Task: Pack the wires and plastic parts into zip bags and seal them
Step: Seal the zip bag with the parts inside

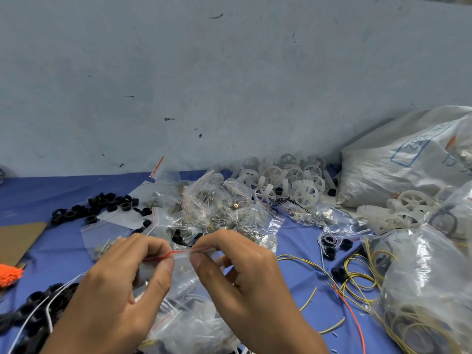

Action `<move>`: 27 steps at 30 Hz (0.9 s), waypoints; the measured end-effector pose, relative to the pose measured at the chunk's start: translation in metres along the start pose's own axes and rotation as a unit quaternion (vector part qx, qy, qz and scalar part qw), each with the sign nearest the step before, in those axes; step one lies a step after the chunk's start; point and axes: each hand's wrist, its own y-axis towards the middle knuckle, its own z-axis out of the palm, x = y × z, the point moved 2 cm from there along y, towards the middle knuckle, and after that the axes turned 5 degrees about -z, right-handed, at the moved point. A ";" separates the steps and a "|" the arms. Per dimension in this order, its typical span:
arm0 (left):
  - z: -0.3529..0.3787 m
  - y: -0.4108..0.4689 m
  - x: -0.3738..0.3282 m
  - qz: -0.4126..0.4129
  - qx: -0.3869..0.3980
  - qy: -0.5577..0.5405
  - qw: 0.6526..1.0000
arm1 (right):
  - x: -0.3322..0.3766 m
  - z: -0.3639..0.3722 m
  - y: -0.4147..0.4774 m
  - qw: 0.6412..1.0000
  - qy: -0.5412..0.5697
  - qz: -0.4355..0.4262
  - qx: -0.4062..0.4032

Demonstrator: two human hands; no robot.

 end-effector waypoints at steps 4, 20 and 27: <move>0.002 -0.001 0.004 -0.007 0.006 0.000 1.000 | 0.000 0.001 0.000 1.000 -0.007 0.002 0.006; 0.019 0.000 0.041 -0.027 -0.022 -0.021 0.999 | -0.004 -0.006 0.002 1.000 0.002 0.009 0.012; 0.012 0.003 0.034 0.007 -0.012 0.013 1.000 | -0.004 -0.005 0.002 1.000 0.008 0.002 -0.001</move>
